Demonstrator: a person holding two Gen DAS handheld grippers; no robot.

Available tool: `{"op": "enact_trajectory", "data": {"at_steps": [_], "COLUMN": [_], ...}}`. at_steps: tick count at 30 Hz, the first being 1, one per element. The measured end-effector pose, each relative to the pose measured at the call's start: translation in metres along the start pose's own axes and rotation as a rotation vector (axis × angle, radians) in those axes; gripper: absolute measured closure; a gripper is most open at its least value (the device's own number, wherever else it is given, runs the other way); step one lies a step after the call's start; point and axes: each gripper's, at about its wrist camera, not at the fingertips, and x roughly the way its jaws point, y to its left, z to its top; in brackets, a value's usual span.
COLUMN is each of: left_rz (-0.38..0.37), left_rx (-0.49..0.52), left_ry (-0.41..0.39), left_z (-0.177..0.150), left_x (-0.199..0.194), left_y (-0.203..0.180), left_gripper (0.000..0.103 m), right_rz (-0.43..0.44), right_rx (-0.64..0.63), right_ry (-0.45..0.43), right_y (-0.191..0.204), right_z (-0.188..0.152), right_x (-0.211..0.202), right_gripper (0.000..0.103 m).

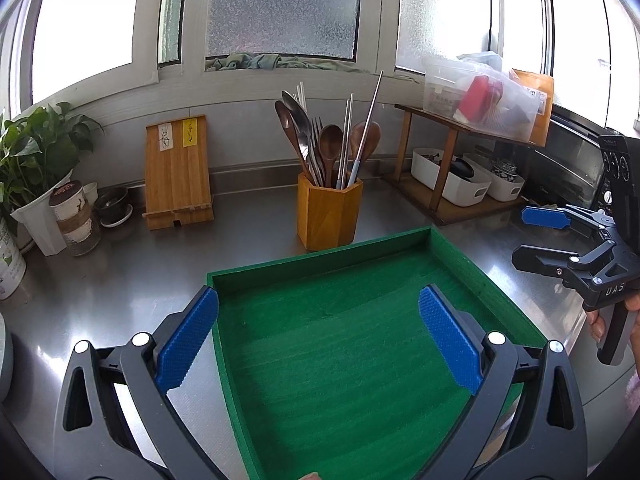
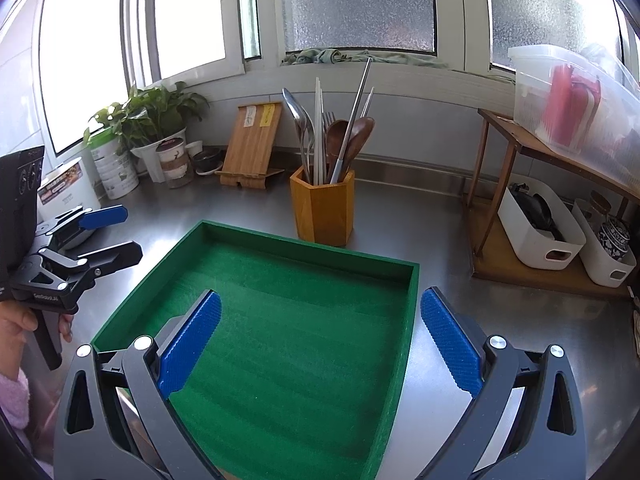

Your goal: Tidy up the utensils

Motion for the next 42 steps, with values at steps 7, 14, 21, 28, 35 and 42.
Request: {"op": "enact_trajectory", "data": {"at_steps": [7,14,21,28,35,42], "left_rz": [0.006,0.007,0.012,0.017,0.027,0.033], "left_rx": [0.0,-0.005,-0.003,0.0,-0.009,-0.012], "left_ry": [0.014,0.017,0.023,0.028,0.03,0.032], "left_z": [-0.0005,-0.0006,-0.0018,-0.0025,-0.0036,-0.0039], "left_x": [0.002,0.0023,0.0031,0.0049,0.0041,0.0041], "left_y": [-0.0001,0.001,0.0011,-0.0002,0.0015,0.0032], "left_gripper": [0.008,0.008,0.008,0.008,0.008,0.008], "right_rz": [0.007,0.004,0.005,0.003,0.004,0.006], "right_rx": [-0.003,0.001,0.003,0.004,0.008,0.008], "right_ry": [0.007,0.012,0.013,0.019,0.02,0.026], "right_y": [0.0026,0.0018,0.001,-0.0003,-0.0011,-0.0009], "right_z": [0.0004,0.0006,0.001,0.0009,0.0013,0.0007], "right_x": [0.0025,0.0041,0.0043,0.0052,0.0052,0.0065], "right_gripper": [0.004,0.004,0.004,0.004,0.004,0.004]}}
